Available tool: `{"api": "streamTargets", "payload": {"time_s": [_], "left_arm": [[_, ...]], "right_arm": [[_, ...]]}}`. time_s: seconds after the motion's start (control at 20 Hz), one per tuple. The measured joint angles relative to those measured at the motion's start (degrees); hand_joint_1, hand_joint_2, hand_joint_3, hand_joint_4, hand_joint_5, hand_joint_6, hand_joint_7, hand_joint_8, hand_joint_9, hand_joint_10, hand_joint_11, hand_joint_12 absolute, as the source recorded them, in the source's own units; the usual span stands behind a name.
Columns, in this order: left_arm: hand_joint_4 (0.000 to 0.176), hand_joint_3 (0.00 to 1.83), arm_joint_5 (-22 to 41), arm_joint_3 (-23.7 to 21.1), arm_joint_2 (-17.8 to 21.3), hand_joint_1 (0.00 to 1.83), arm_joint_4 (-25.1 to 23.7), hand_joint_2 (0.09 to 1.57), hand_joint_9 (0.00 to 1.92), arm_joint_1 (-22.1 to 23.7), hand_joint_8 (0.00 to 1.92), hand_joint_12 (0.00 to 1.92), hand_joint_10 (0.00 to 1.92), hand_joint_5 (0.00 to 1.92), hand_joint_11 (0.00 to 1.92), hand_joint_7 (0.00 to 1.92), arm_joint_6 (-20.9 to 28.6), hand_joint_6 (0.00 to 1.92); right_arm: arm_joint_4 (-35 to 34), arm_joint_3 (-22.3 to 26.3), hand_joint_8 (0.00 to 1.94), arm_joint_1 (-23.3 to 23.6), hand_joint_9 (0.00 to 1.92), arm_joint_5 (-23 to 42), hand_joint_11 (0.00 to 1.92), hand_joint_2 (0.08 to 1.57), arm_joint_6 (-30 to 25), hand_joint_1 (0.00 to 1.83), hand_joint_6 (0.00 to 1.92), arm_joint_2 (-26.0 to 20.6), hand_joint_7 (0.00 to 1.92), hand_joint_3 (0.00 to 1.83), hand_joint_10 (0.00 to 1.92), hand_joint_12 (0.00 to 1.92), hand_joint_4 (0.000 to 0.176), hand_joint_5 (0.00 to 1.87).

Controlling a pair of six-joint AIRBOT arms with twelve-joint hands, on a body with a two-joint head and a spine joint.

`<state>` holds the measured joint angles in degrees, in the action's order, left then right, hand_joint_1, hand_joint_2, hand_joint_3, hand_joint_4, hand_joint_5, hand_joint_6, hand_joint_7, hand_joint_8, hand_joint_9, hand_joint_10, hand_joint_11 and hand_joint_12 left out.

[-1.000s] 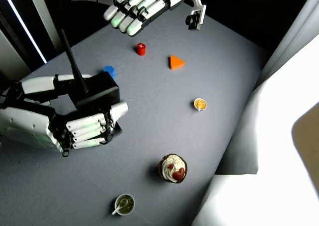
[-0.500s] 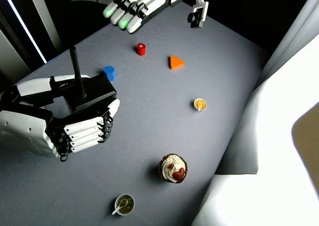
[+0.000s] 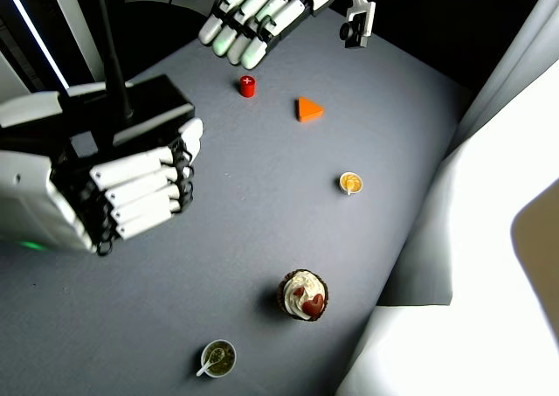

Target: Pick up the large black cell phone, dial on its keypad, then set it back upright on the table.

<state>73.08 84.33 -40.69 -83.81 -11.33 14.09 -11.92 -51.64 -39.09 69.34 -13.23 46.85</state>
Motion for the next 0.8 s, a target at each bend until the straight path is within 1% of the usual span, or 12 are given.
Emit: {"api": "streamTargets", "payload": {"time_s": [0.05, 0.1, 0.15, 0.2, 0.25, 0.3, 0.35, 0.45, 0.5, 0.6, 0.7, 0.8], "left_arm": [[0.06, 0.0, -1.51, 0.0, 0.0, 0.92, 0.31, 1.22, 0.71, -0.39, 0.01, 1.19, 0.18, 0.28, 0.2, 0.45, 0.37, 0.0], [0.07, 0.0, -2.6, 0.0, 0.02, 0.98, 0.42, 1.21, 0.74, -0.74, 0.0, 1.26, 0.36, 0.3, 0.24, 0.52, 0.55, 0.0], [0.081, 0.01, -4.48, 0.0, 0.02, 0.99, -0.02, 1.33, 0.7, -0.74, 0.0, 1.36, 0.71, 0.32, 0.26, 0.58, 0.55, 0.0], [0.117, 0.01, -6.67, 0.0, 0.0, 1.04, -0.39, 1.38, 0.72, -0.76, 0.04, 1.62, 1.16, 0.29, 0.37, 0.78, 0.26, 0.0], [0.109, 0.0, -7.93, 0.0, 0.0, 1.24, 0.04, 1.28, 0.72, -0.76, 1.15, 1.85, 1.46, 0.22, 0.49, 0.72, 0.04, 0.0], [0.103, 0.01, -9.38, 0.0, -0.13, 1.28, 1.42, 1.28, 0.72, -0.92, 1.46, 1.91, 1.74, 0.14, 0.59, 0.67, -0.55, 0.0], [0.097, 0.0, -10.78, 0.0, -0.35, 1.29, 2.8, 1.28, 0.73, -0.92, 1.53, 1.92, 1.88, 0.1, 0.62, 0.67, -0.96, 0.0], [0.057, 0.01, -13.07, -0.39, -1.14, 1.29, 3.48, 1.3, 0.83, -1.03, 1.63, 1.92, 1.92, 0.0, 0.76, 0.63, -1.66, 0.0], [0.052, 0.02, -13.55, -0.59, -1.42, 1.29, 3.98, 1.31, 0.86, -1.2, 1.67, 1.92, 1.92, 0.0, 0.8, 0.6, -2.32, 0.0], [0.047, 0.03, -14.43, -1.18, -1.79, 1.28, 7.78, 1.33, 0.87, -2.56, 1.73, 1.92, 1.92, 0.0, 0.8, 0.56, -4.35, 0.0], [0.048, 0.03, -16.15, -1.9, -1.84, 1.27, 9.14, 1.34, 0.86, -3.19, 1.76, 1.92, 1.92, 0.0, 0.78, 0.54, -5.14, 0.0], [0.059, 0.03, -17.92, -3.43, -1.97, 1.27, 10.16, 1.34, 0.82, -3.19, 1.76, 1.92, 1.92, 0.0, 0.74, 0.54, -6.05, 0.0]], "right_arm": [[-0.31, 0.48, 0.98, 0.07, 0.92, 0.92, 0.96, 1.13, -0.22, 1.37, 0.95, -1.05, 0.94, 0.0, 1.32, 1.38, 0.0, 0.92], [-0.5, 0.72, 0.98, -0.04, 0.92, 1.11, 0.97, 1.13, -0.17, 1.37, 0.96, -1.79, 0.94, 0.0, 1.3, 1.38, 0.0, 0.91], [-0.94, 0.7, 0.99, -0.35, 0.91, 1.46, 0.97, 1.13, -0.17, 1.37, 0.97, -2.43, 0.93, 0.0, 1.32, 1.38, 0.0, 0.91], [-2.01, 0.7, 1.01, -0.94, 0.92, 1.79, 0.99, 1.13, -0.17, 1.37, 0.95, -2.62, 0.92, 0.0, 1.33, 1.38, 0.0, 0.91], [-2.8, 0.72, 1.0, -1.25, 0.93, 1.86, 1.0, 1.13, -0.09, 1.37, 0.96, -2.62, 0.93, 0.0, 1.31, 1.35, 0.0, 0.91], [-3.52, 0.7, 0.99, -1.73, 0.94, 1.73, 1.01, 1.13, 0.17, 1.37, 0.96, -2.71, 0.93, 0.0, 1.31, 1.35, 0.0, 0.9], [-3.63, 0.52, 1.0, -1.97, 0.95, 1.77, 1.03, 1.13, 0.44, 1.37, 0.94, -2.86, 0.92, 0.0, 1.31, 1.35, 0.0, 0.9], [-3.74, 0.15, 1.02, -1.97, 0.94, 2.25, 1.04, 1.13, 0.59, 1.37, 0.95, -2.97, 0.92, 0.0, 1.31, 1.32, 0.0, 0.88], [-3.69, -0.02, 1.02, -1.97, 0.94, 2.49, 1.03, 1.13, 0.61, 1.37, 0.95, -2.97, 0.93, 0.0, 1.32, 1.31, 0.0, 0.89], [-3.74, -0.13, 1.05, -1.97, 0.93, 2.58, 1.02, 1.14, 0.66, 1.37, 0.93, -2.97, 0.91, 0.0, 1.34, 1.34, 0.0, 0.89], [-3.61, -0.13, 1.06, -1.97, 0.92, 2.67, 0.99, 1.14, 0.68, 1.37, 0.96, -2.97, 0.9, 0.0, 1.35, 1.34, 0.0, 0.88], [-3.5, -0.13, 1.05, -1.97, 0.93, 2.73, 0.98, 1.14, 0.68, 1.37, 0.97, -2.97, 0.9, 0.0, 1.32, 1.32, 0.0, 0.88]]}}
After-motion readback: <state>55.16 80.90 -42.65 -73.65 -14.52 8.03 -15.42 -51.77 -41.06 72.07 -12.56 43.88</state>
